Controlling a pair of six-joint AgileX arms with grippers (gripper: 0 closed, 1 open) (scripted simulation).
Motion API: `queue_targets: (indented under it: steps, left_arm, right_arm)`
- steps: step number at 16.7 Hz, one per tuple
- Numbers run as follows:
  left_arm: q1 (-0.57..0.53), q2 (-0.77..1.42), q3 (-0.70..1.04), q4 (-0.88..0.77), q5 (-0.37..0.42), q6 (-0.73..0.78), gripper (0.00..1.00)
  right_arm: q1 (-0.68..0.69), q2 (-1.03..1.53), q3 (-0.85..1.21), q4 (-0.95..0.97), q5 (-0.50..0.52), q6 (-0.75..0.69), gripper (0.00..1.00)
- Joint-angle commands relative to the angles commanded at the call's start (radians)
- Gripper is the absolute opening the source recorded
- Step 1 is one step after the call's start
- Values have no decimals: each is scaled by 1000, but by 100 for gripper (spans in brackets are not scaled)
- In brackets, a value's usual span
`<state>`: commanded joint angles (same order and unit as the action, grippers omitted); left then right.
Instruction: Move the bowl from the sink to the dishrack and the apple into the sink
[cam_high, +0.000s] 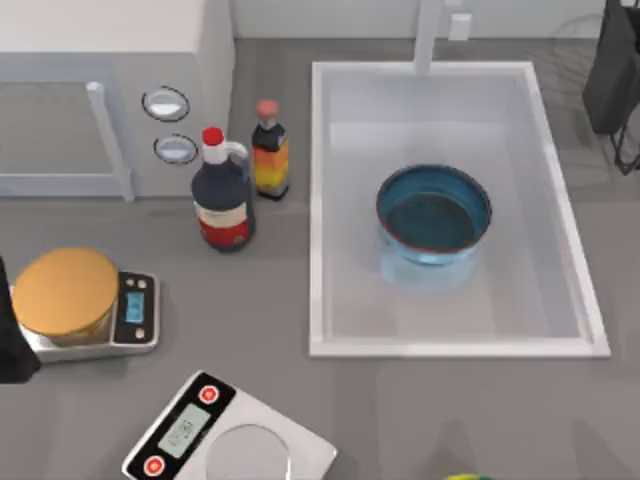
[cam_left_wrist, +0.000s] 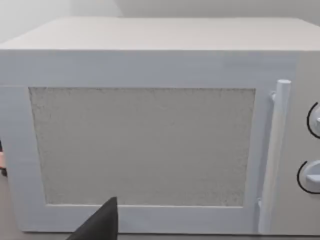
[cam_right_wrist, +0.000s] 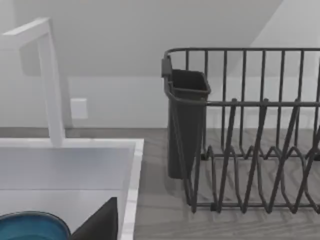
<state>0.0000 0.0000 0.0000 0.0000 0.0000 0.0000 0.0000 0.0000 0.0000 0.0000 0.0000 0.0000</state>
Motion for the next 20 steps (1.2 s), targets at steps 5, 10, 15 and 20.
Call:
queue_targets:
  steps: [5,10,15,20]
  left_arm:
    - [0,0,0,0,0,0,100]
    - [0,0,0,0,0,0,100]
    - [0,0,0,0,0,0,100]
    - [0,0,0,0,0,0,100]
  right_arm:
    - [14,53,56,-23,-2,12,100]
    - [75,326,328,-148,3,73,100]
    - [161,772,753,-356,21,168,100]
    - [260,1307,1253,-608,48,278,100]
